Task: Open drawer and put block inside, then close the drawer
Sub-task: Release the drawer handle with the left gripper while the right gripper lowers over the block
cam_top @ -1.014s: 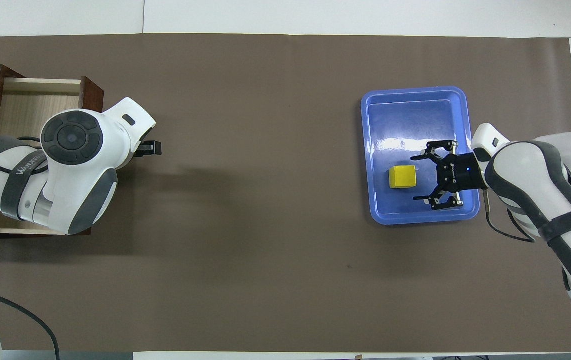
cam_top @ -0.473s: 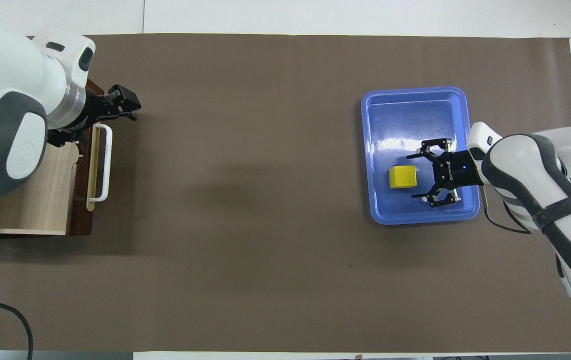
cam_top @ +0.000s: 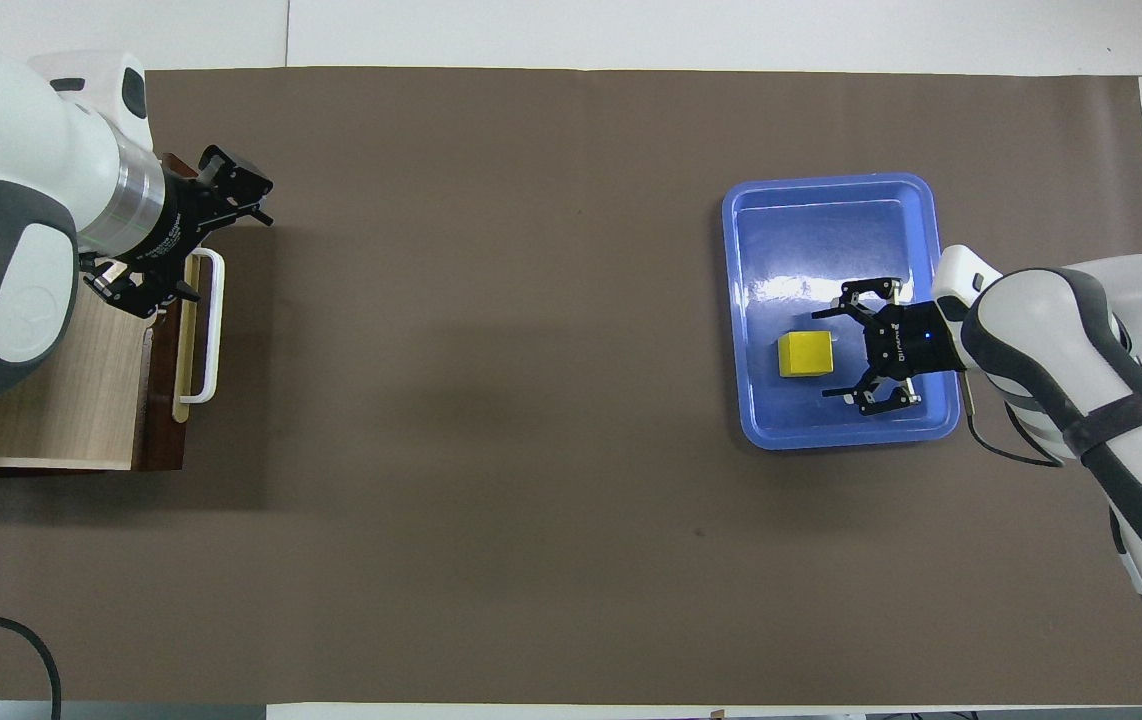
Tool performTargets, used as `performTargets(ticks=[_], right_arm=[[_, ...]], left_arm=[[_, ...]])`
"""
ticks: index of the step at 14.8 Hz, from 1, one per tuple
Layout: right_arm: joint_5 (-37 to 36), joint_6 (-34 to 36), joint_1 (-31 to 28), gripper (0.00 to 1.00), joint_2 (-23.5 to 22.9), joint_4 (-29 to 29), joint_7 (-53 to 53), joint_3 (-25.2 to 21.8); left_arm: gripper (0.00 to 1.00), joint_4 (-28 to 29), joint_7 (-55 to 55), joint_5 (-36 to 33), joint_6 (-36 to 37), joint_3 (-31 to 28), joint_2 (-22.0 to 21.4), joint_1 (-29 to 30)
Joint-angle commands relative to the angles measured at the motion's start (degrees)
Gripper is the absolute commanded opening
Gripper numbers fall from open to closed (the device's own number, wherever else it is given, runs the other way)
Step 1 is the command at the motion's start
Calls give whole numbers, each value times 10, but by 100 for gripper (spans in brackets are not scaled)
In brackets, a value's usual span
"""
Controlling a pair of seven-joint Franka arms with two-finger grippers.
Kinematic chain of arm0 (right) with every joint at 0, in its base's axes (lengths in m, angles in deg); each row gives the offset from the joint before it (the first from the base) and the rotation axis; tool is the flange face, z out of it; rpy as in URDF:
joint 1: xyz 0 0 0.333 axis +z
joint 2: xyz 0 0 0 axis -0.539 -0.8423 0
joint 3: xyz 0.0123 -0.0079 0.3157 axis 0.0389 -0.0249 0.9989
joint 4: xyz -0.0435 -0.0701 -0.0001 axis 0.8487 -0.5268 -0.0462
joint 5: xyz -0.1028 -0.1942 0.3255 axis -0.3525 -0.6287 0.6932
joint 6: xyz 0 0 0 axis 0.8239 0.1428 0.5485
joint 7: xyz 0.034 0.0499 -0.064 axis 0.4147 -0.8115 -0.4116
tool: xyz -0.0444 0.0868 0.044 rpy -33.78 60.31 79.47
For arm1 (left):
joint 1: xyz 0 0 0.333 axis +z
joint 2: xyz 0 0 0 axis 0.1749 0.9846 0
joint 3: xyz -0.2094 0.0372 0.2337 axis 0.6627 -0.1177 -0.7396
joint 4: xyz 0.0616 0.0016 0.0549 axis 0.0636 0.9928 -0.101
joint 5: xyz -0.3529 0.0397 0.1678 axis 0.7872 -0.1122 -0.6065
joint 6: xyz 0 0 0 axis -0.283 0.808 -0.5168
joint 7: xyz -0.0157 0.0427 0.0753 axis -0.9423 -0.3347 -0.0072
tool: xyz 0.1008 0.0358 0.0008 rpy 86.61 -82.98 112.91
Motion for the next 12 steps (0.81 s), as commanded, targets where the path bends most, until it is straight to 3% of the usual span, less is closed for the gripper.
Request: performTargets(ticks=[1, 8, 10, 12], right_arm=[[18, -9, 0, 100, -5, 0, 23, 2], [19, -17, 2, 100, -4, 13, 26, 2], [19, -20, 2, 86, -4, 14, 26, 2], [19, -20, 2, 46, -4, 14, 26, 2]], left_arm=[[100, 5, 60, 19, 11, 1, -6, 1], [100, 31, 348, 20, 0, 2, -18, -3], [100, 35, 370, 20, -8, 2, -20, -6], [100, 37, 380, 20, -8, 2, -22, -12]])
